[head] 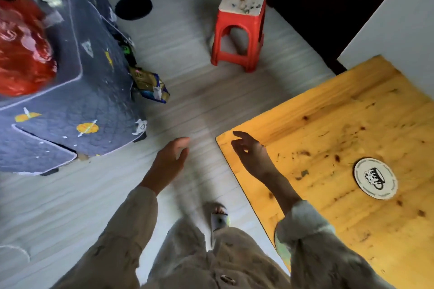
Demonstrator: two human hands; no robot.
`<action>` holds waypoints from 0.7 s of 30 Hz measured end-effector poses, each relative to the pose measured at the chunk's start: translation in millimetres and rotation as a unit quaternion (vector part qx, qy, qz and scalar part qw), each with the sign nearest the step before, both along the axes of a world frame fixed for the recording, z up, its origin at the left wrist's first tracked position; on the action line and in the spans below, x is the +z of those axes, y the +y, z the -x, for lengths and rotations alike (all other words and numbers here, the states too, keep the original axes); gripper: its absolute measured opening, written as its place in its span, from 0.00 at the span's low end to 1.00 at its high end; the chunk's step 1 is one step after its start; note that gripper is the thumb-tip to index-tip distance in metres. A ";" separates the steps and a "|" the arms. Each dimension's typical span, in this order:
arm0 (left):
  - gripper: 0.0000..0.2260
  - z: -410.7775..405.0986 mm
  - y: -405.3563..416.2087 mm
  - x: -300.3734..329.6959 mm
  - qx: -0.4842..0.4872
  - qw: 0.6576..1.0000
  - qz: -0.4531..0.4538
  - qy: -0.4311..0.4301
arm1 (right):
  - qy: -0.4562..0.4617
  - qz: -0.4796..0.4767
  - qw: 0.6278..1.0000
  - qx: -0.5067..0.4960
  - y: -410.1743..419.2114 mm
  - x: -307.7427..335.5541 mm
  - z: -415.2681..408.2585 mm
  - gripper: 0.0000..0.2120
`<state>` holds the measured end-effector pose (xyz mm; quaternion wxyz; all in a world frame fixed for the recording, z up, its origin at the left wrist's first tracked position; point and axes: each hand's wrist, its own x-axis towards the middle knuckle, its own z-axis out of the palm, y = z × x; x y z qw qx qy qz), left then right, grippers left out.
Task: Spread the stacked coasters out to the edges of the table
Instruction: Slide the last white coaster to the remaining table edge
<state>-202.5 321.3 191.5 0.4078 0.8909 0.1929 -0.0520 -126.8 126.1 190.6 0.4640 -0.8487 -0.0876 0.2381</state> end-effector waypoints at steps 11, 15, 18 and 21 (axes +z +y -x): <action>0.14 -209.2 36.2 -14.3 -0.165 0.985 0.055 0.004 | 0.005 0.026 0.983 -0.184 17.5 -8.5 -129.9 0.16; 0.14 -284.4 59.0 -25.6 -0.267 0.961 0.064 0.033 | 0.018 0.044 0.959 -0.279 36.1 -10.0 -169.6 0.17; 0.14 -338.0 72.6 -25.7 -0.336 0.939 0.057 0.050 | 0.026 0.054 0.939 -0.340 49.1 -4.5 -188.3 0.17; 0.14 -387.9 64.6 -25.0 -0.393 0.916 0.059 0.047 | 0.024 0.066 0.910 -0.409 47.6 1.1 -201.7 0.17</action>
